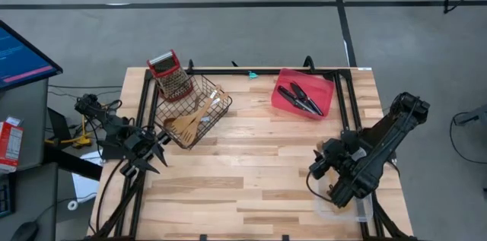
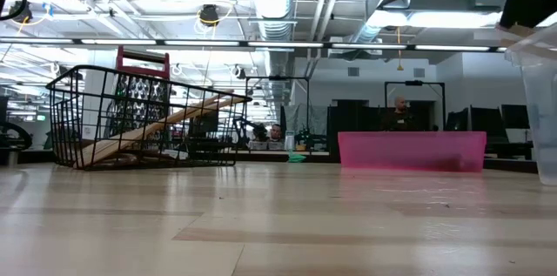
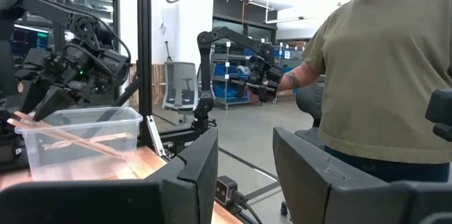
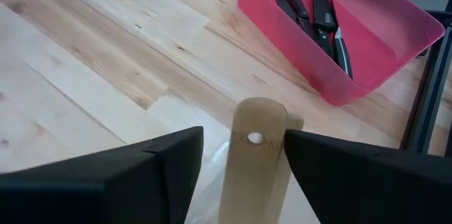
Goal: Pick & Place Kitchen Items
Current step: Put the brown spatula into the transparent bin, then return to Home Position
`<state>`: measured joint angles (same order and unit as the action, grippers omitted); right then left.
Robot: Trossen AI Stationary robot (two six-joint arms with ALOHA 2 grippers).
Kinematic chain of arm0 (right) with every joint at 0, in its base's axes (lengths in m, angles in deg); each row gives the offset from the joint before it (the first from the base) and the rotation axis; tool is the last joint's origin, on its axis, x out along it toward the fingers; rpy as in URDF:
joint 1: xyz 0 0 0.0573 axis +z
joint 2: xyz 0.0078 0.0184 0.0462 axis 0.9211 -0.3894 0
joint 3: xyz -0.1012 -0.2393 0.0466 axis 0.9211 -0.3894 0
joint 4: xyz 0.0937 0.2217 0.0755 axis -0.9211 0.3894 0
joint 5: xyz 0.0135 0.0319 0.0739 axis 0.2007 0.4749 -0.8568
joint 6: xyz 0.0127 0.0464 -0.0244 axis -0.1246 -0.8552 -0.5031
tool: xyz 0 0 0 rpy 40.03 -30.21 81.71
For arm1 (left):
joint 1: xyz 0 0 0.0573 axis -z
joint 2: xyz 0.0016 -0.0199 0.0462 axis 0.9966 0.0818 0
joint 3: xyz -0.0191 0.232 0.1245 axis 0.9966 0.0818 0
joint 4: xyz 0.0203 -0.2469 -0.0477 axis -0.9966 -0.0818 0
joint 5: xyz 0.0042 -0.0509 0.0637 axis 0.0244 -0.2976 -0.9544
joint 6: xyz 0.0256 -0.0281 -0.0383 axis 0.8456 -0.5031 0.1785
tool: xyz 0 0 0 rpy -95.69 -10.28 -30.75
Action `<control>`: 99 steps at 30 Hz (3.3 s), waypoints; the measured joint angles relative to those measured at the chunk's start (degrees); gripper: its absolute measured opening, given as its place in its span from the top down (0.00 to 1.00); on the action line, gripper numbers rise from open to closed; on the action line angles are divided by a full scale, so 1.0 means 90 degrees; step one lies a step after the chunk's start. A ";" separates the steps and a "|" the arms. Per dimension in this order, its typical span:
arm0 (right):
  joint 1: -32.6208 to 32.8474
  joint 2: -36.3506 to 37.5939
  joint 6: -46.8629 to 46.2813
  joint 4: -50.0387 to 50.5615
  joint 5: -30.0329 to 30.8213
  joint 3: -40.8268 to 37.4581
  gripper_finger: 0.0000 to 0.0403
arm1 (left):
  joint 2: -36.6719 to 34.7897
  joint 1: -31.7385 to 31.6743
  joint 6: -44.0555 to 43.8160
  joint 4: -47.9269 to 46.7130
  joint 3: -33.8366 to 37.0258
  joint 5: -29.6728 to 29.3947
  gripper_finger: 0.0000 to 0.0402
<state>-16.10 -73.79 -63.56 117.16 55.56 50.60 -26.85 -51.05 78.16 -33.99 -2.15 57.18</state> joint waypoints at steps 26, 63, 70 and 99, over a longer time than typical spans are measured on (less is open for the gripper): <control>-0.2025 0.0220 1.1284 -0.3474 0.0358 0.5868 0.79 | 0.0000 0.0000 0.0001 0.0027 0.0000 -0.0001 0.71; -0.7959 0.4924 1.1319 -1.0883 -0.6743 -0.3177 0.99 | 0.0002 0.0002 0.0000 0.0058 0.0000 -0.0002 0.71; -0.7401 0.5071 1.0552 -1.1965 -0.5626 -0.4769 0.99 | 0.0002 0.0001 0.0000 0.0087 -0.0002 -0.0001 0.71; -0.6761 0.9079 1.0720 -1.0105 -0.4573 -0.6059 0.98 | 0.0087 0.0001 0.0001 0.0218 -0.0007 -0.0063 0.71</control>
<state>-76.95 7.92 32.92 26.21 14.41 -3.93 -26.07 -51.04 78.17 -32.03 -2.22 56.61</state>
